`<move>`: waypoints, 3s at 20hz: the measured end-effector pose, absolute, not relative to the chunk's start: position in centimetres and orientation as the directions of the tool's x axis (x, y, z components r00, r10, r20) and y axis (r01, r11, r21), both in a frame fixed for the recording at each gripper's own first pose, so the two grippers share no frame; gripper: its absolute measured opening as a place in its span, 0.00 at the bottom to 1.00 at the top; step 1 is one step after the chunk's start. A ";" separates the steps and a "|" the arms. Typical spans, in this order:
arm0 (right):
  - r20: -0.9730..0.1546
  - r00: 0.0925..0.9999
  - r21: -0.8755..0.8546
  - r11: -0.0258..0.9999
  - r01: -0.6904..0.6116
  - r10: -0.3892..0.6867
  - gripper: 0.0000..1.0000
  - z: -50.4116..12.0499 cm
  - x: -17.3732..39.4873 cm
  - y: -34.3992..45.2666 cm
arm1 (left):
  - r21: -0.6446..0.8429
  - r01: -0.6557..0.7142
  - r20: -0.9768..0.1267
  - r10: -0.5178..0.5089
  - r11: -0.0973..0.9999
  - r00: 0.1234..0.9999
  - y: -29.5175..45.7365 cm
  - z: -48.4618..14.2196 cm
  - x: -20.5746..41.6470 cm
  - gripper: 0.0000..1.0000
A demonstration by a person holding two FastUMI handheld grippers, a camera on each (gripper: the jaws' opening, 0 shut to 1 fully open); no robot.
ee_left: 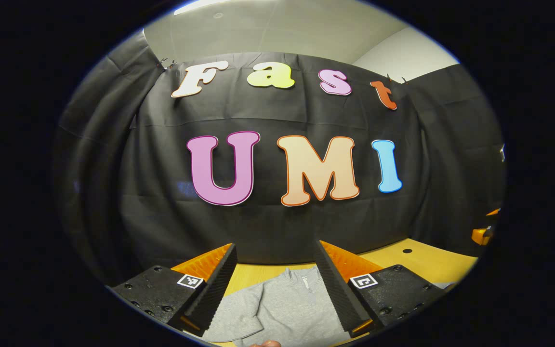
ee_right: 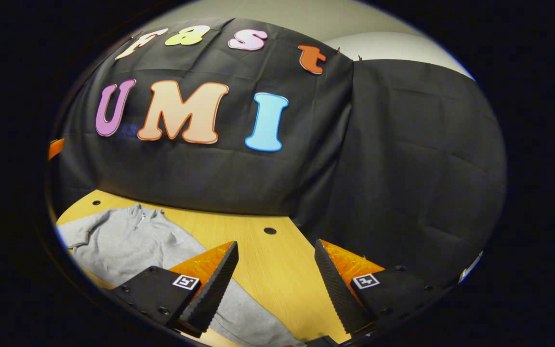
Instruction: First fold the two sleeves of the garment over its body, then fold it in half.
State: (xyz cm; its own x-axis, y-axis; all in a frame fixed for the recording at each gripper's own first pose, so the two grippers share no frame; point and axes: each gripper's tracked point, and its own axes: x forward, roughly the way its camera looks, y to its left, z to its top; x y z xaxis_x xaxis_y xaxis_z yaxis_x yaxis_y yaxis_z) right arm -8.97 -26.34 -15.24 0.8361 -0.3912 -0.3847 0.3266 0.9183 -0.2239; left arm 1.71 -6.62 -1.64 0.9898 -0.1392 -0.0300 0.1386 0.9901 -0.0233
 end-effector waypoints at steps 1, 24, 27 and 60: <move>-0.409 0.822 -0.225 0.917 0.330 -0.396 0.99 -16.3 -9.6 -26.9 | -0.019 0.139 -0.030 -0.140 0.990 0.990 -6.8 -1.6 1.7 0.94; -0.935 0.310 -0.101 0.965 0.241 -0.175 1.00 -37.6 -23.4 -27.5 | 0.003 0.143 -0.077 -0.142 0.990 0.987 -8.6 -3.3 2.8 0.94; -0.949 0.282 -0.071 0.969 0.236 -0.138 1.00 -38.4 -23.9 -26.4 | 0.006 0.141 -0.084 -0.140 0.990 0.986 -8.7 -3.6 2.9 0.94; -0.796 0.605 0.263 0.918 0.298 0.031 0.06 -30.0 -0.7 -16.9 | 0.074 -0.082 -0.084 0.088 0.994 0.993 2.4 -3.6 1.3 0.92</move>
